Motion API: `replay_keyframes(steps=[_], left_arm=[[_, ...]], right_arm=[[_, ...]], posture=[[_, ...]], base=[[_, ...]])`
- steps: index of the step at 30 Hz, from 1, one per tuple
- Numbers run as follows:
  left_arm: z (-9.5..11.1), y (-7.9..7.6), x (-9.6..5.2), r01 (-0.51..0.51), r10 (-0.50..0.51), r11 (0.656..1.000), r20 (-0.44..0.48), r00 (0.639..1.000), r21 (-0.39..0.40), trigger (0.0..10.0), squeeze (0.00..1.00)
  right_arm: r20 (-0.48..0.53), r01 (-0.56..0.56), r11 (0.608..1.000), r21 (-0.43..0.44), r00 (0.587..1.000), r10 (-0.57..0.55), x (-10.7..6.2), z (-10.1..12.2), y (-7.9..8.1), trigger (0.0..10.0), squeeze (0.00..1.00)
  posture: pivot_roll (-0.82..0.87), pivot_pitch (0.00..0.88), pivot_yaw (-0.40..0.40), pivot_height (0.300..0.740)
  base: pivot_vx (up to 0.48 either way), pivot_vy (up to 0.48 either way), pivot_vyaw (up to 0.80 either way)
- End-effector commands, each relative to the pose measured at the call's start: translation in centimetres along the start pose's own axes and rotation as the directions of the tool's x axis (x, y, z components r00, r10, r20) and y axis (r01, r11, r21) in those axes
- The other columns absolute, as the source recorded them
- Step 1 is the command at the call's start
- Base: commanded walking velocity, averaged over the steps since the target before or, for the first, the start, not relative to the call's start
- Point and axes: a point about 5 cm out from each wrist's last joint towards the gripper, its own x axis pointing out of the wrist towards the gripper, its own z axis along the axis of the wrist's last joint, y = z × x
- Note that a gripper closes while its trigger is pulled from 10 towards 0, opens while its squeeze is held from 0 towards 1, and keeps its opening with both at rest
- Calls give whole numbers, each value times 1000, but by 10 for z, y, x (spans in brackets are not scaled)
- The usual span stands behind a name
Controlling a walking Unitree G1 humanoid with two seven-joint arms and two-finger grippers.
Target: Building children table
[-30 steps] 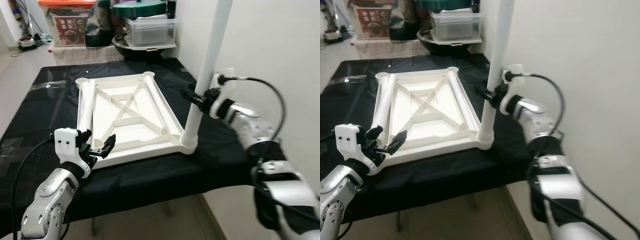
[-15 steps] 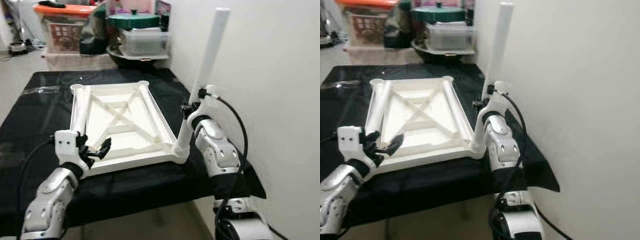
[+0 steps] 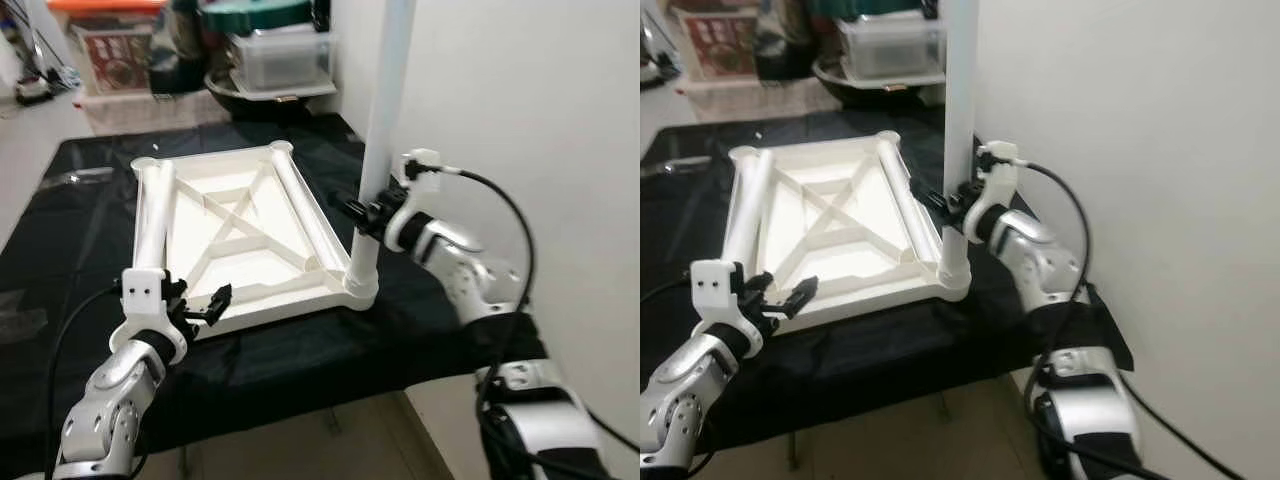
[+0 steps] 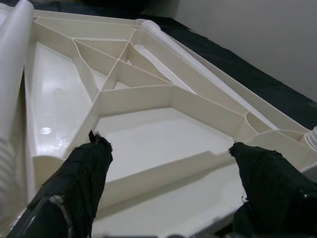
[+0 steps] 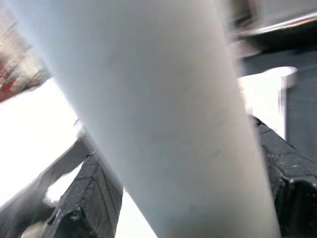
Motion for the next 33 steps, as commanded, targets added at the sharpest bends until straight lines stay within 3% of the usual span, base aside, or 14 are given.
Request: replay_keyframes(steps=[1,6,7,10,11,15,17,19,21,22,23,25,31,33], left_arm=[[-2,0,1,14,-14,1000,-15,1000,-3,10000,0],[-3,0,3,18,-18,1000,-14,1000,-5,10000,0],[-4,0,3,20,-20,1000,-15,1000,-7,10000,0],[-4,0,3,20,-20,1000,-15,1000,-7,10000,0],[-4,0,3,23,-23,1000,-17,1000,-8,10000,0],[-5,0,3,26,-26,1000,-18,1000,-11,10000,0],[-5,0,2,26,-27,1000,-17,1000,-14,10000,0],[-5,0,2,26,-27,1000,-17,1000,-14,10000,0],[-5,0,2,27,-27,1000,-15,1000,-15,10000,0],[-5,0,2,27,-28,1000,-14,1000,-15,10000,0],[-5,0,2,27,-28,1000,-14,1000,-15,10000,0],[-5,0,3,29,-29,1000,-17,999,-9,10000,0],[-5,0,4,27,-27,1000,-21,999,-5,10000,0],[-5,0,5,26,-26,1000,-22,999,-3,10000,0]], right_arm=[[-10,-168,986,-12,986,168,2,-3,18,10000,0],[-59,-292,956,-15,955,290,-3,-11,30,10000,0],[-83,-332,943,-15,940,330,-4,-16,34,4667,0],[-83,-332,943,-15,940,330,-4,-16,34,4667,0],[-87,-325,946,3,942,324,-1,-22,35,0,0],[-83,-126,992,-29,989,123,10,-30,16,0,0],[-94,208,978,-10,973,-208,13,-38,-8,0,0],[-94,208,978,-10,973,-208,13,-38,-8,0,0],[-98,372,928,7,924,-369,10,-42,-18,0,0],[-107,534,844,46,843,-527,4,-48,-25,0,0],[-107,534,844,46,843,-527,4,-48,-25,0,0],[-135,722,690,53,690,-711,-1,-61,-18,0,0],[-159,709,702,67,702,-694,16,-68,13,0,0],[-170,667,742,69,741,-650,26,-68,26,1059,0]], posture=[[31,0,-48,740],[42,0,-56,740],[42,0,-56,740],[42,0,-56,740],[51,0,-64,740],[51,0,-67,740],[51,0,-71,740],[51,0,-71,740],[47,0,-67,740],[40,0,-63,740],[40,0,-63,740],[42,0,-58,740],[40,0,-55,740],[40,0,-55,740]], base=[[0,0,0],[0,0,0],[0,0,0],[0,0,0],[0,0,0],[0,0,0],[0,0,0],[0,0,0],[0,0,0],[0,0,0],[0,0,0],[0,0,0],[0,0,0],[0,0,0]])
